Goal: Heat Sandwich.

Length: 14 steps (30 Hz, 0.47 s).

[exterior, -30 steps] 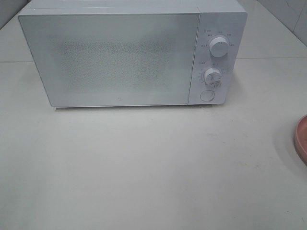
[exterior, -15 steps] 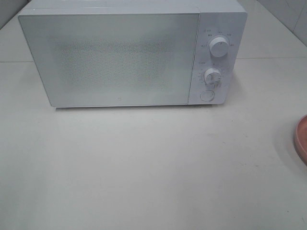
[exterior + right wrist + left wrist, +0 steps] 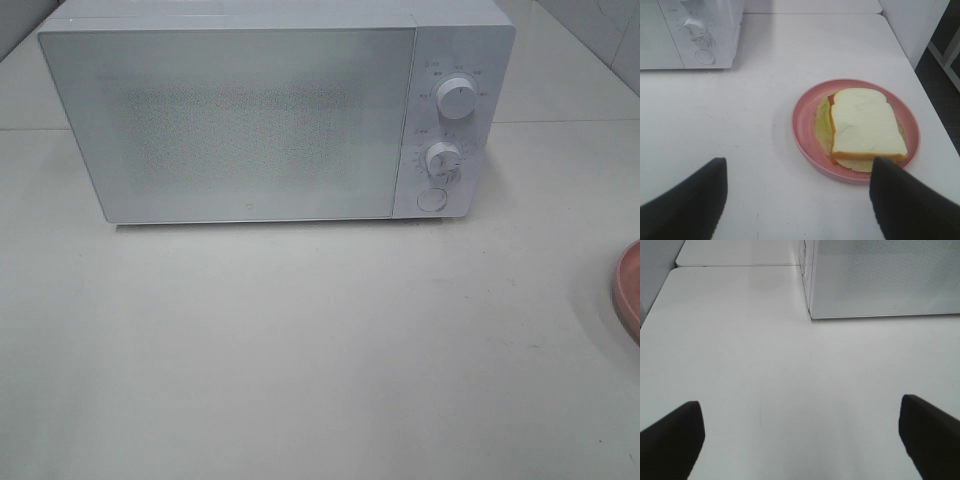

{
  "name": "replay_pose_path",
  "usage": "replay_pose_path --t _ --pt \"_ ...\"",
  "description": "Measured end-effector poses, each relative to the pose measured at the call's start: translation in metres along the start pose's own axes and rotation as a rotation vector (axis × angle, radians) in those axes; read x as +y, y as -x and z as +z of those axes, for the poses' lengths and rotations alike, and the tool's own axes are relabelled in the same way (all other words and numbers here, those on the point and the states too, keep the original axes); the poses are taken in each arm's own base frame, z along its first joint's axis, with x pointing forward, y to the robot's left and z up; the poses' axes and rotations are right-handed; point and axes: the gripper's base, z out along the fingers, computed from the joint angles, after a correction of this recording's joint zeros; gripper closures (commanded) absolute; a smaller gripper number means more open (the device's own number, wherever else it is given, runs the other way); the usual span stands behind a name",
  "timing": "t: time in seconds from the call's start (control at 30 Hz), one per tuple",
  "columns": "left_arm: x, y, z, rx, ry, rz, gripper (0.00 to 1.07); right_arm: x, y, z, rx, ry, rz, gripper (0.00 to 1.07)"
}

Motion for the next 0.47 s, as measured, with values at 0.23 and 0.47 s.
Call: replay_pose_path --t 0.23,0.47 --pt "0.0000 0.0000 0.0000 0.000 0.000 0.000 0.05 0.0000 0.0000 0.0000 0.000 0.000 0.000 0.31" --pt "0.0000 0.0000 0.0000 0.000 0.000 0.000 0.05 0.0000 0.0000 0.0000 0.000 0.000 0.000 0.31"
